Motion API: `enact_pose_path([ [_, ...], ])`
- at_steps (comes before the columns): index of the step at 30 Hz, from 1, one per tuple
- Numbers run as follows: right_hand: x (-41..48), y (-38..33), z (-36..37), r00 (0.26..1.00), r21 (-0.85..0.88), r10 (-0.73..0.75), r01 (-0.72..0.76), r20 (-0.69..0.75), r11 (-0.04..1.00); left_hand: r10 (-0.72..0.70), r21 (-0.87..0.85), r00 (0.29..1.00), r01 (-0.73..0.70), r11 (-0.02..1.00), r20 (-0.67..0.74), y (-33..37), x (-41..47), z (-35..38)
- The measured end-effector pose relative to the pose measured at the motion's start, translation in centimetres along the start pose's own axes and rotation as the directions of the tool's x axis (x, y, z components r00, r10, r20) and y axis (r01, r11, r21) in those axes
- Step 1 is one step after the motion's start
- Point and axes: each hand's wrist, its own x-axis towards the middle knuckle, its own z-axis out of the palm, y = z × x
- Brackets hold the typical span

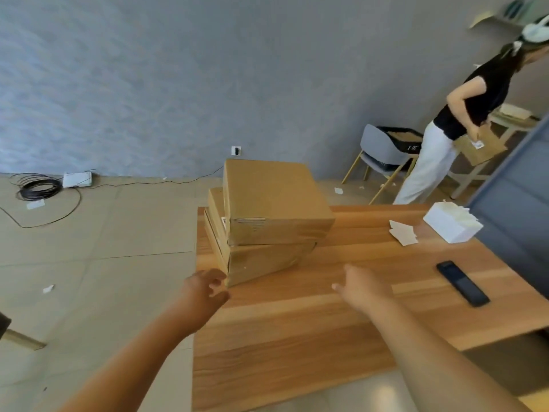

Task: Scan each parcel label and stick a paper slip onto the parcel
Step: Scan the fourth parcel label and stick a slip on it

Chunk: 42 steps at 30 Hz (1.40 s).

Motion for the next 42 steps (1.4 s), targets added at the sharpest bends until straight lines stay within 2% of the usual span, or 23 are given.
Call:
enact_pose_path([
  [3, 3.4, 0.3, -0.9, 0.997, 0.221, 0.045, -0.029, -0.066, 0.975, 0.009, -0.031, 0.981, -0.015, 0.999, -0.195, 1.4, 3.3, -0.1],
  [5, 5.8, 0.1, -1.5, 0.995, 0.353, 0.051, -0.018, -0.086, 0.935, -0.034, -0.039, 0.962, 0.025, 0.999, -0.27, 1.8, 5.7, -0.1],
  [9, 9.8, -0.2, -1.8, 0.996, 0.496, -0.046, 0.081, -0.081, 0.865, -0.114, -0.084, 0.956, 0.094, 0.992, -0.269, 1.9, 8.7, 1.0],
  [13, 12.0, 0.1, -0.7, 0.984, 0.628, -0.154, 0.178, -0.093, 0.758, -0.082, -0.145, 0.966, 0.047, 0.988, -0.245, 1.6, 9.2, 2.5],
  [16, 13.3, 0.7, -0.4, 0.968, 0.721, -0.195, 0.248, -0.158, 0.647, -0.063, -0.142, 0.953, 0.021, 0.99, -0.296, 1.9, 9.4, 2.7],
  [23, 15.2, 1.4, -4.2, 0.921, 0.836, -0.212, 0.387, -0.327, 0.39, 0.053, -0.146, 0.912, -0.121, 0.982, -0.406, 6.5, 11.3, 0.3],
  [28, 16.7, 1.9, -10.8, 0.809, 0.771, -0.181, 0.588, -0.56, 0.244, 0.104, -0.233, 0.829, -0.271, 0.934, -0.549, 12.6, 13.9, -1.4],
  [31, 17.8, 3.8, -14.6, 0.776, 0.758, -0.097, 0.63, -0.624, 0.17, 0.076, -0.319, 0.823, -0.301, 0.899, -0.563, 16.4, 15.4, -1.4],
  [36, 20.3, 9.6, -17.7, 0.766, 0.734, 0.014, 0.61, -0.642, 0.297, 0.058, -0.317, 0.824, -0.281, 0.906, -0.564, 22.3, 16.7, 2.6],
  [42, 23.0, 18.2, -16.2, 0.859, 0.773, 0.001, 0.461, -0.512, 0.435, -0.051, -0.335, 0.795, -0.196, 0.922, -0.604, 27.5, 17.5, 10.6],
])
